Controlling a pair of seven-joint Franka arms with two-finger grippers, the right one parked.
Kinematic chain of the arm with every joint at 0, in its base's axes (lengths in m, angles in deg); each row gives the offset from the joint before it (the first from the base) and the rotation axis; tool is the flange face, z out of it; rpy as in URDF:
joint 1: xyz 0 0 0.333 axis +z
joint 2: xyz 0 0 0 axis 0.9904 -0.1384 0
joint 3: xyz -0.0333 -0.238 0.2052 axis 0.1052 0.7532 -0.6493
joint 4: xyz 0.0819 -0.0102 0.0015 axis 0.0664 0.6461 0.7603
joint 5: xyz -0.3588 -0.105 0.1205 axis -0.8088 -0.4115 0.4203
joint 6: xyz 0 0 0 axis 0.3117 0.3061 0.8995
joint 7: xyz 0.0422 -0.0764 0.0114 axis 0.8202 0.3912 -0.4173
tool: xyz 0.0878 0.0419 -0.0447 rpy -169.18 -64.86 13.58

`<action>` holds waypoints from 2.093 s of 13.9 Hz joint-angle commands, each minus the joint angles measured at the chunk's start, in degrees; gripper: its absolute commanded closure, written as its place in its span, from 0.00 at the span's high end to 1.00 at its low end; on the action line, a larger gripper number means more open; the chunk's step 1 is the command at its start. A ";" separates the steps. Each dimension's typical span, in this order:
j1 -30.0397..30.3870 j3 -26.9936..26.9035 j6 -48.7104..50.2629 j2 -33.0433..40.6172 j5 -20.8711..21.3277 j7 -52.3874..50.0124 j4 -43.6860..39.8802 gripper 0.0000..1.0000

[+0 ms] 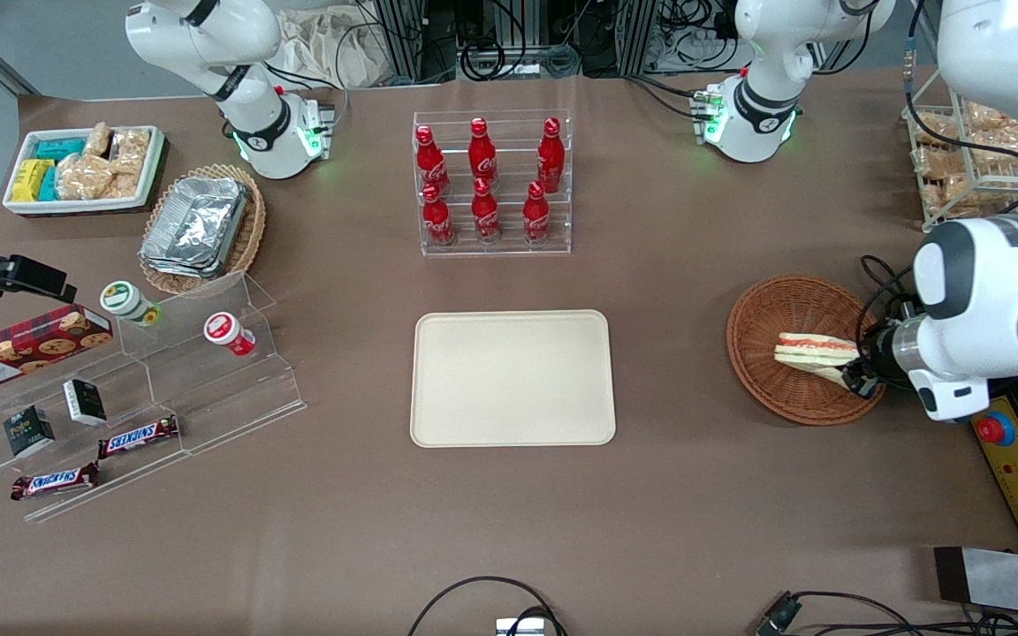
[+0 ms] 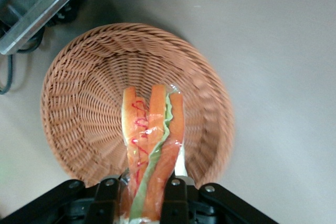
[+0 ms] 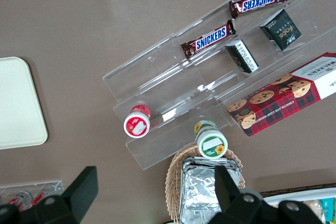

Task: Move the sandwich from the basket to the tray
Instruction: 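Lift the sandwich and carry it with the left gripper to the tray, then lower the sandwich onto the tray and open the left gripper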

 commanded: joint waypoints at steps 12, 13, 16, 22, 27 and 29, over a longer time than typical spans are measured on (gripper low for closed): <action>-17.86 17.08 0.59 -23.14 4.44 9.31 -24.17 0.00; -19.61 17.08 -2.04 -25.16 5.24 8.70 -23.82 0.00; -21.82 16.91 -5.93 -30.71 9.44 6.94 -23.82 0.01; -21.92 17.08 5.48 -24.24 15.79 5.00 -24.43 1.00; -15.51 17.26 11.17 -13.95 11.68 7.18 -23.38 1.00; -12.35 17.26 14.45 -9.48 10.26 12.80 -20.85 1.00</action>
